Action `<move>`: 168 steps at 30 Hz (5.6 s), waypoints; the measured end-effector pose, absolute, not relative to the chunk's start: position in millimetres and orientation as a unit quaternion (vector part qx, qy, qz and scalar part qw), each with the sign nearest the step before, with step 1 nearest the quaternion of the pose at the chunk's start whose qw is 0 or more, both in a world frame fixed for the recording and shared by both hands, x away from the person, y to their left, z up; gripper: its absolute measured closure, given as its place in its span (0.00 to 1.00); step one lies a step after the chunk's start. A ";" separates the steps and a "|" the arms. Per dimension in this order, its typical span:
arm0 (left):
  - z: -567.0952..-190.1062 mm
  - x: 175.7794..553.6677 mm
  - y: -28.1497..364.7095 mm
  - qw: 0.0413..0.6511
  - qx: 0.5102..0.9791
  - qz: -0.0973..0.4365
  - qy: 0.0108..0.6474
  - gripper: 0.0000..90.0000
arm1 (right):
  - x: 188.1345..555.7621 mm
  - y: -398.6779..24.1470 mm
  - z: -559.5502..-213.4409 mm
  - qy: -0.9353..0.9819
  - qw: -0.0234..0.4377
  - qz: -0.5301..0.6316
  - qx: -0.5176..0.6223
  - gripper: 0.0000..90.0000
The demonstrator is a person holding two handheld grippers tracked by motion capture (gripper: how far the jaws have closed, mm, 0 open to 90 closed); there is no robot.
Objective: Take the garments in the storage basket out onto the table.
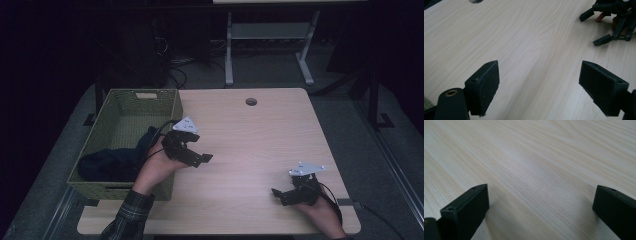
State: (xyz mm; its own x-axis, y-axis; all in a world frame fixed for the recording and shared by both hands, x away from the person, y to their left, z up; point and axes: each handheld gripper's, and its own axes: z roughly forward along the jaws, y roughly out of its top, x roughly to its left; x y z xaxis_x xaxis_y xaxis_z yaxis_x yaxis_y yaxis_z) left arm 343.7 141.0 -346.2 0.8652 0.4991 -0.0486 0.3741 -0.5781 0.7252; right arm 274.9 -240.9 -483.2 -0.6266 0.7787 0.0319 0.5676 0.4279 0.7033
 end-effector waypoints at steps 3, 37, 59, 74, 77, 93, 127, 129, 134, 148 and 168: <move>-343.4 344.1 146.4 0.386 0.884 0.086 0.249 0.18 | 274.9 -241.0 -483.1 0.832 0.151 0.349 0.404 0.00; -322.8 344.9 207.9 0.379 0.873 0.117 0.284 0.18 | 274.9 -241.0 -483.1 0.832 0.151 0.349 0.405 0.00; -319.5 345.2 248.2 0.352 0.866 0.142 0.325 0.18 | 274.8 -240.8 -483.1 0.831 0.151 0.349 0.406 0.00; -321.5 345.9 275.3 0.333 0.856 0.156 0.362 0.18 | 274.6 -240.7 -483.0 0.831 0.149 0.348 0.407 0.00; -322.8 346.3 280.2 0.326 0.856 0.158 0.369 0.18 | 274.6 -240.7 -483.0 0.831 0.149 0.349 0.407 0.00; -339.8 350.7 298.5 0.287 0.863 0.144 0.389 0.18 | 274.4 -240.4 -482.9 0.830 0.149 0.350 0.409 0.00; -375.7 362.3 301.5 0.195 0.891 0.105 0.396 0.24 | 274.4 -240.4 -482.9 0.830 0.148 0.350 0.409 0.00; -377.4 362.5 301.8 0.188 0.894 0.103 0.393 0.26 | 274.4 -240.4 -483.0 0.830 0.148 0.350 0.409 0.00; -380.5 363.7 303.5 0.178 0.898 0.089 0.392 0.36 | 274.4 -240.4 -482.9 0.830 0.148 0.350 0.409 0.00; -377.6 367.1 307.3 0.177 0.897 0.055 0.400 0.74 | 274.6 -240.7 -483.0 0.831 0.150 0.349 0.407 0.00; -332.4 367.4 312.3 0.192 0.892 0.064 0.403 0.74 | 274.6 -240.7 -483.0 0.831 0.149 0.349 0.407 0.00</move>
